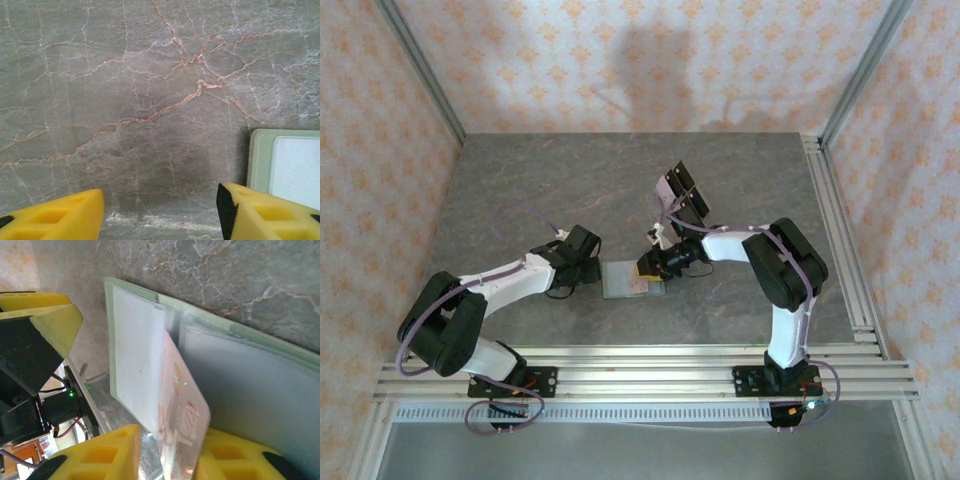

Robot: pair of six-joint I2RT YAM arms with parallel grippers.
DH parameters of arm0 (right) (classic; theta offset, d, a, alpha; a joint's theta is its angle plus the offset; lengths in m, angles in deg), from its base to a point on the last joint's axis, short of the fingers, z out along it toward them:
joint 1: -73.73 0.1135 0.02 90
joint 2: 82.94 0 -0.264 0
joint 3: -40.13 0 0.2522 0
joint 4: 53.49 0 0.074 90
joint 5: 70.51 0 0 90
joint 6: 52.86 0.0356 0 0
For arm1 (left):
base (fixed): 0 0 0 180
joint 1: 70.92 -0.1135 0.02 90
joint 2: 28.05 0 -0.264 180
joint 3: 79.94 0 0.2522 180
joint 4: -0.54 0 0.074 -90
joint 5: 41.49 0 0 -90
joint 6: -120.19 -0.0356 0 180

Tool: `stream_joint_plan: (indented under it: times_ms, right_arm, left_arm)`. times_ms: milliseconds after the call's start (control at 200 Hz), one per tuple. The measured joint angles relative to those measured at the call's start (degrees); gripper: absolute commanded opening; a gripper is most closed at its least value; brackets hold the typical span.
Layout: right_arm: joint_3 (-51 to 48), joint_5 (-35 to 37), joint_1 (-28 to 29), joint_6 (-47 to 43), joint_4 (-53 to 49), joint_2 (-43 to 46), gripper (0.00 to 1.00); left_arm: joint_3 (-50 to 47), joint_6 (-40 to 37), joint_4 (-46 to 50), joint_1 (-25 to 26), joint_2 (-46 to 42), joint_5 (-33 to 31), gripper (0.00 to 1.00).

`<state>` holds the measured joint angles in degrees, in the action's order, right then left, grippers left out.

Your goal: Put the credit cards into the card holder

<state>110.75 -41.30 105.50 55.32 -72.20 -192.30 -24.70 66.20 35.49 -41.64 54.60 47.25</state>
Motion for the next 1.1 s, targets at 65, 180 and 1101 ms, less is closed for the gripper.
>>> stream_joint_plan:
  times_ms: [65, 180, 1101]
  right_arm:
    - [-0.35, 0.66, 0.00, 0.04, -0.66, 0.81, 0.31]
    - [-0.44, 1.95, -0.02, 0.26, -1.97, 1.88, 0.31]
    - [-3.54, 3.82, -0.07, 4.83, -0.52, 3.72, 0.00]
  left_arm:
    - [0.00, 0.00, 0.00, 0.04, 0.00, 0.00, 0.62]
    - [0.00, 0.00, 0.00, 0.26, 0.00, 0.00, 0.62]
    - [0.00, 0.02, -1.64, 2.60, 2.16, 0.87, 0.62]
